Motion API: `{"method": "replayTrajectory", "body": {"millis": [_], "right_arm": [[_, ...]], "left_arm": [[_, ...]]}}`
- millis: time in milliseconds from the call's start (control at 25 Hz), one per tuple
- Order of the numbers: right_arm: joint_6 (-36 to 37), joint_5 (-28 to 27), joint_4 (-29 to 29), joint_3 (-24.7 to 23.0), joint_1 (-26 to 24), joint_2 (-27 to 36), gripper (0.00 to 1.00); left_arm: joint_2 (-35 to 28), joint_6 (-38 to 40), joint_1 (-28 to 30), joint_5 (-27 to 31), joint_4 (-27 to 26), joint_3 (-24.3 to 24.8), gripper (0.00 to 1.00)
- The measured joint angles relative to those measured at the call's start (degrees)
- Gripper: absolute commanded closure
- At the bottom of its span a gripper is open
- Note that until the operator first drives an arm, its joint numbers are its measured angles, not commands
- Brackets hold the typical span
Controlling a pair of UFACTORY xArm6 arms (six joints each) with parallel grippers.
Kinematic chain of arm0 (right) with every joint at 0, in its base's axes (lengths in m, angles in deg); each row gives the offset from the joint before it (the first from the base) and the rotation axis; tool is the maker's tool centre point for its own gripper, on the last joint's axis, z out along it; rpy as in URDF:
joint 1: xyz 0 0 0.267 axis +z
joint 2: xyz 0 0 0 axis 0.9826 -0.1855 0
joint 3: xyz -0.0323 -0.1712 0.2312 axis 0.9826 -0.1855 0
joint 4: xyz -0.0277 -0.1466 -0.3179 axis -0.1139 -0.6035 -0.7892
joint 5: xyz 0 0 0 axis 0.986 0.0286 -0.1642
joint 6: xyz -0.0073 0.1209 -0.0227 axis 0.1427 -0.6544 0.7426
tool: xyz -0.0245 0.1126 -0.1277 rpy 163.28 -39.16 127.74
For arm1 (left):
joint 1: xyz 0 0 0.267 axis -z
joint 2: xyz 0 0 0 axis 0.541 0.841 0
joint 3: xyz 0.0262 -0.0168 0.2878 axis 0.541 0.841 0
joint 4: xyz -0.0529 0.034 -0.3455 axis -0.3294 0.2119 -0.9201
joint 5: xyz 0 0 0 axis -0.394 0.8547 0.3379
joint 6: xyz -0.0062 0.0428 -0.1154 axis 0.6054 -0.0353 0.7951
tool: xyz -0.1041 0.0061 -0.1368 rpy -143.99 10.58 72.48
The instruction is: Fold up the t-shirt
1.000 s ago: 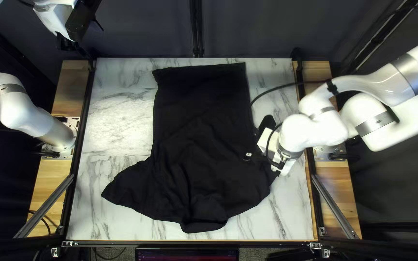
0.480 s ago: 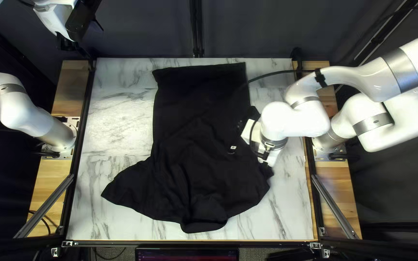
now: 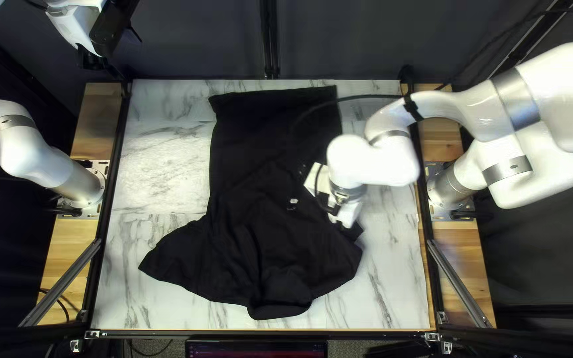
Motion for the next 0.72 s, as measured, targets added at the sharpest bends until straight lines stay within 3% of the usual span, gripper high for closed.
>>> {"method": "replayTrajectory", "body": {"millis": [320, 360, 400, 440, 480, 640, 720], "right_arm": [[-0.65, 0.97, 1.6, 6.22, -3.87, -6.49, 1.0], [-0.9, 1.21, 1.82, 6.73, -4.03, -7.24, 0.95], [-1.2, 1.63, 2.19, 7.69, -4.29, -8.56, 0.63], [-1.37, 1.92, 2.45, 8.38, -4.49, -9.53, 0.17], [-1.54, 2.29, 2.78, 9.6, -4.76, -11.0, 0.0], [-1.89, 3.25, 3.03, 12.78, -4.38, -14.76, 0.0], [-3.05, 3.97, 2.38, 11.61, -2.83, -13.78, 0.0]], "left_arm": [[0.0, 0.0, 0.0, 0.0, 0.0, 0.0, 0.0], [0.0, 0.0, 0.0, 0.0, 0.0, 0.0, 0.0], [0.0, 0.0, 0.0, 0.0, 0.0, 0.0, 0.0], [0.0, 0.0, 0.0, 0.0, 0.0, 0.0, 0.0], [0.0, 0.0, 0.0, 0.0, 0.0, 0.0, 0.0], [0.0, 0.0, 0.0, 0.0, 0.0, 0.0, 0.0], [0.0, 0.0, 0.0, 0.0, 0.0, 0.0, 0.0]]}}
